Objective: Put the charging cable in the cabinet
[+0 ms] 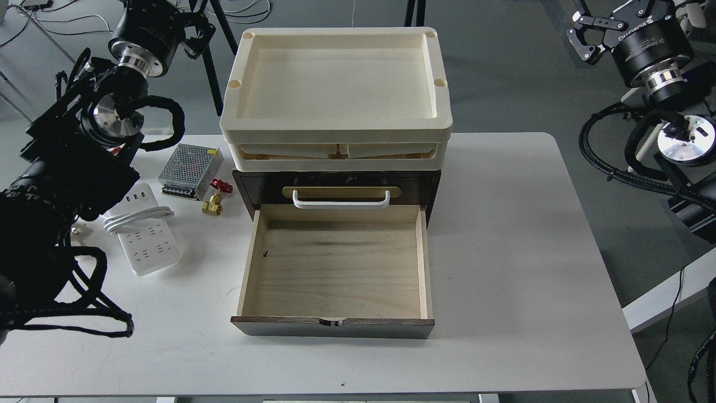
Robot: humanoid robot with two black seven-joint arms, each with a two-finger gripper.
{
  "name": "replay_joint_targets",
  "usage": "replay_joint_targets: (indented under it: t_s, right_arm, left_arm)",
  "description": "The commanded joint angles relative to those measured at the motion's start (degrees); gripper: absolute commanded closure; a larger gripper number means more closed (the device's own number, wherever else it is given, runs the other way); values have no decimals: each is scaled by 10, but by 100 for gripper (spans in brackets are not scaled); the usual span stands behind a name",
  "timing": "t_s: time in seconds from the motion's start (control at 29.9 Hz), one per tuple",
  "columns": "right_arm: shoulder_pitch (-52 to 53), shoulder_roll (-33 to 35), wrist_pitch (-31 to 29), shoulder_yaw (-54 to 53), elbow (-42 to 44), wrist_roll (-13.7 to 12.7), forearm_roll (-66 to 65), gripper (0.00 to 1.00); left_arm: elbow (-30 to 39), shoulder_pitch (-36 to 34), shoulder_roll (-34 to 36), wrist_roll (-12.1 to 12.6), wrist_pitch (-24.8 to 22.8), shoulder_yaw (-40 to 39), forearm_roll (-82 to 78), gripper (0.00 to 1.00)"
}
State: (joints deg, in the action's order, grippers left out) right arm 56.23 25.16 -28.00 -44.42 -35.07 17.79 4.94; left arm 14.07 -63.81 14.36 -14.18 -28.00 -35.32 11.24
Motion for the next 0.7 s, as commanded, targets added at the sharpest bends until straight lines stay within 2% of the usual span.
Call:
replay_joint_targets:
  t_s: [0.0, 0.2, 0.37, 0.43, 0.47, 0.57, 0.67]
  right_arm:
    - [19, 1, 0, 0, -2, 0, 0, 1]
    - [17, 4, 0, 0, -4, 0, 1, 1]
    - [18, 16, 0, 0, -5, 0, 1, 1]
    - [19, 21, 0, 0, -8, 0, 1, 1]
    - [19, 25, 0, 1, -12, 0, 1, 1]
    - [17, 43, 0, 2, -31, 0, 1, 1]
    - [16, 55, 0, 2, -34, 0, 1, 1]
  left_arm:
    - [0, 1, 18, 0, 0, 0, 0, 0]
    - [-22, 17, 79, -5, 0, -19, 15, 0]
    - [-21, 32, 47, -74, 0, -67, 35, 0]
    - [-18, 34, 43, -129, 0, -92, 40, 0]
    - [-19, 34, 41, -138, 0, -108, 40, 0]
    - [-17, 33, 44, -138, 0, -157, 40, 0]
    - [0, 32, 69, -138, 0, -159, 38, 0]
